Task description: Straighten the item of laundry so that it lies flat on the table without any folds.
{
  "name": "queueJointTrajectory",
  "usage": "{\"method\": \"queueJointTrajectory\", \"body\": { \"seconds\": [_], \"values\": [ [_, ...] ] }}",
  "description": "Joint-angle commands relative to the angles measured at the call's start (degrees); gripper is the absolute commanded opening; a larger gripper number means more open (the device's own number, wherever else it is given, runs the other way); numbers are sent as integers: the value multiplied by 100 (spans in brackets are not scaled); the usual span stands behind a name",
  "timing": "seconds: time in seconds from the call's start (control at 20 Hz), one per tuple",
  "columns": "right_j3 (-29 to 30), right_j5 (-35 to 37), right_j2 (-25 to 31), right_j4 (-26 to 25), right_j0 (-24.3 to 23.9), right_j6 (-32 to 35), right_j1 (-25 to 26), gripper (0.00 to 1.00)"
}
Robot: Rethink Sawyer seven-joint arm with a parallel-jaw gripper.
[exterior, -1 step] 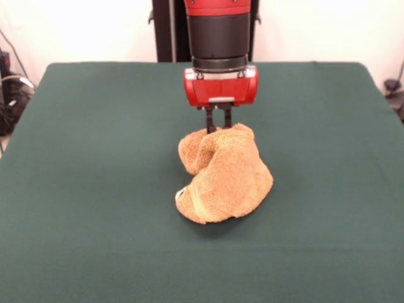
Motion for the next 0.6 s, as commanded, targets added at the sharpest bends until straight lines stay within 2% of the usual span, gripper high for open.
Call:
{"method": "queueJointTrajectory", "body": {
  "seconds": [0.05,0.3,0.6],
  "values": [
    [1222,1651,-463,309,706,1122,-1516,0],
    [1475,2686,-1114,451,1254,1394,-2609,0],
    [1574,3376,-1439,595,1599,1558,-3264,0]
  ]
}}
